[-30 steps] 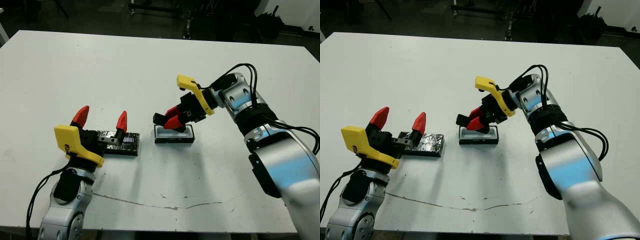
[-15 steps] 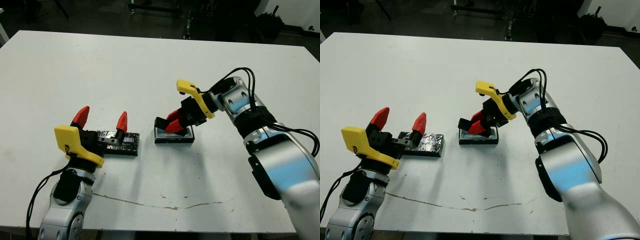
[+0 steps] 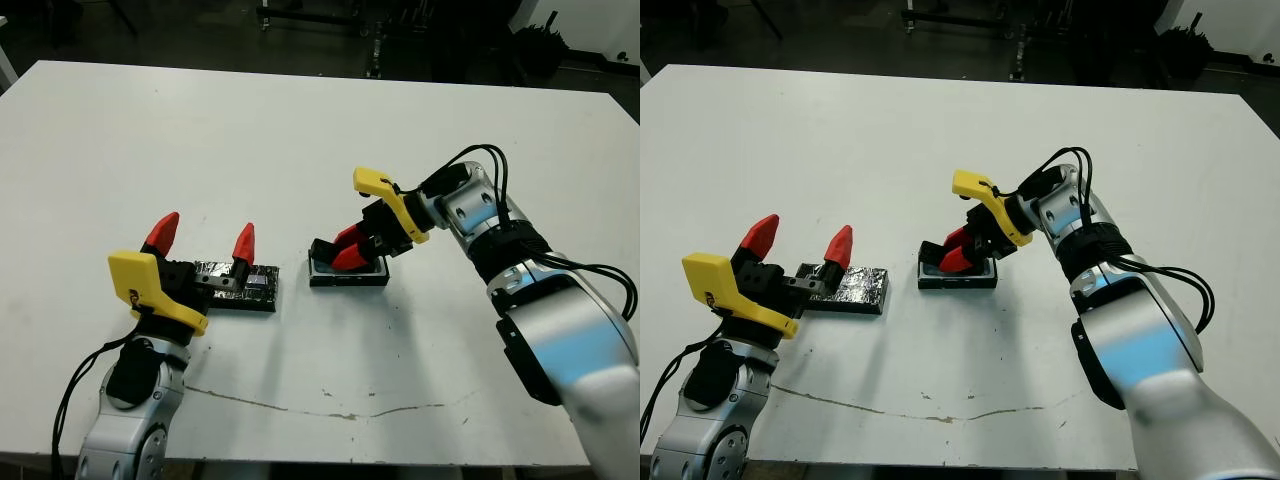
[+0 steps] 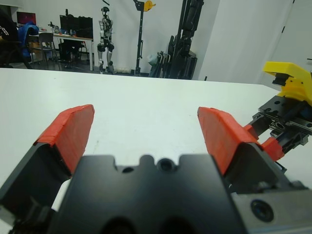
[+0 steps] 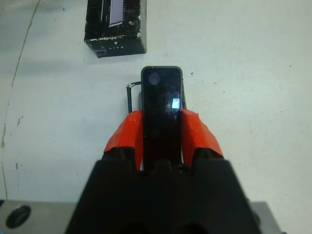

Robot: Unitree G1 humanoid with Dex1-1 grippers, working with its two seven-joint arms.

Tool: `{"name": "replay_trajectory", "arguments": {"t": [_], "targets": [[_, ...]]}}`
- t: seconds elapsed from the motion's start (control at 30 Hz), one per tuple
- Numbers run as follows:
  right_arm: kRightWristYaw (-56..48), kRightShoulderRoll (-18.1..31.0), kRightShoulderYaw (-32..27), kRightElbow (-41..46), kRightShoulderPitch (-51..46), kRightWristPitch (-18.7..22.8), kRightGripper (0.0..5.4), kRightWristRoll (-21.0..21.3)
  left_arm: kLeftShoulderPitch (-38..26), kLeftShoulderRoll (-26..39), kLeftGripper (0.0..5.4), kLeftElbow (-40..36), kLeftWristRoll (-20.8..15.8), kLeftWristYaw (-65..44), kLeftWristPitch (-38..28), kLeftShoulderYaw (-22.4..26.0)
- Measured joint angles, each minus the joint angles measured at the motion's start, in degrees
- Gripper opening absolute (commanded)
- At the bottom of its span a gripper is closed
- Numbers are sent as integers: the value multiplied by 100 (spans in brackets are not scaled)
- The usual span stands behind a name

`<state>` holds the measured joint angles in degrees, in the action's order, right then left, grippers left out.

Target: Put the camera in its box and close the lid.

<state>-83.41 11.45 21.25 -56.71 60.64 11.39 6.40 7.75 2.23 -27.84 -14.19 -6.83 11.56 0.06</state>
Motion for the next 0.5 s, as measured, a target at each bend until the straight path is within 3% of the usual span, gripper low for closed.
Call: {"name": "replay_trajectory", "arguments": {"t": [0.5], "targets": [[-98, 193, 48, 112, -80, -81, 167, 36, 13, 2, 540, -1, 11, 0, -1, 3]]}}
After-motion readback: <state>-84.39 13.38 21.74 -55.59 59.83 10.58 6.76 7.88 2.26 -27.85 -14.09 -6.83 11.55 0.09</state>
